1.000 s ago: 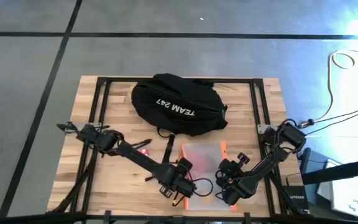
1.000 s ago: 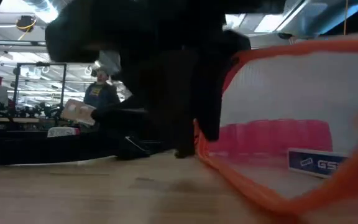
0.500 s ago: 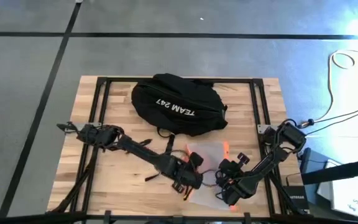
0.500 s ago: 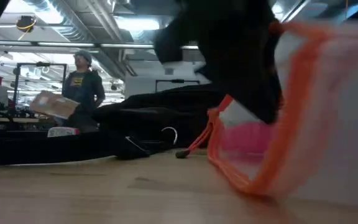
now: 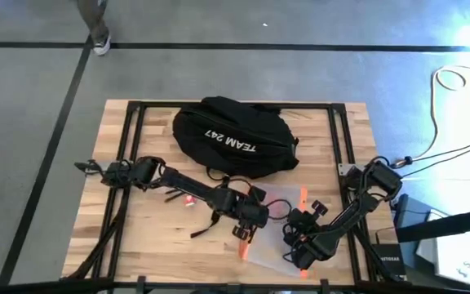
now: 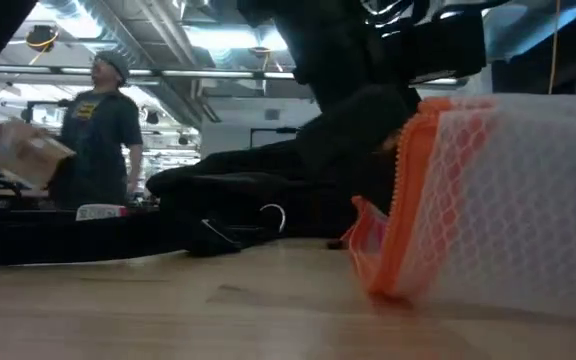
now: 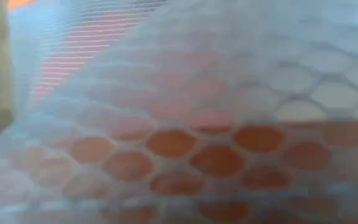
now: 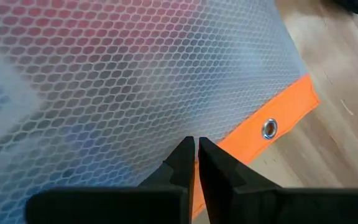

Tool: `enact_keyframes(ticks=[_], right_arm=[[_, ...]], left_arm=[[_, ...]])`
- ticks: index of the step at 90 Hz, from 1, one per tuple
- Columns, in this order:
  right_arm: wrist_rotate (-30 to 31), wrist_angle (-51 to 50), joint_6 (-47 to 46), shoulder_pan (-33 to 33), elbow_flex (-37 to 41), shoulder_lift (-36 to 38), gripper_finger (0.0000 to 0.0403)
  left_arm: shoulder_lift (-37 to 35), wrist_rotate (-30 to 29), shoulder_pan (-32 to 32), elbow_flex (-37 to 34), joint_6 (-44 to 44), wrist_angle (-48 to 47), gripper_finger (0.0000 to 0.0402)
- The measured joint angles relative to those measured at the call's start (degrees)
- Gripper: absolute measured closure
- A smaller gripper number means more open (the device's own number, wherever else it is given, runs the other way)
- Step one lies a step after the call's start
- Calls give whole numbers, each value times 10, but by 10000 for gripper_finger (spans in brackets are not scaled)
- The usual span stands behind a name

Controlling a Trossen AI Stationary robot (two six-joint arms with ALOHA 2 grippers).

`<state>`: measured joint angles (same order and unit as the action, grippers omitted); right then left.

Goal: Unpack backpack
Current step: Remove the pink medicine organizer from the transparent white zip bag

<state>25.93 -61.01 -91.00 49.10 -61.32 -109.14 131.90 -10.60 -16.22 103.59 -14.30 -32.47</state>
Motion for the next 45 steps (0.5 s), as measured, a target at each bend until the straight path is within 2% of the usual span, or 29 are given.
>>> enact_keyframes(ticks=[10,23,45], right_arm=[[0,0,0,0,0,0,398],[7,0,0,0,0,0,398],[67,-8,-9,-8,-9,0,398]], left_arm=[[-1,31,-8,1,2,-29,233],[-1,34,-24,8,3,-74,233],[0,25,-35,7,-14,-78,233]])
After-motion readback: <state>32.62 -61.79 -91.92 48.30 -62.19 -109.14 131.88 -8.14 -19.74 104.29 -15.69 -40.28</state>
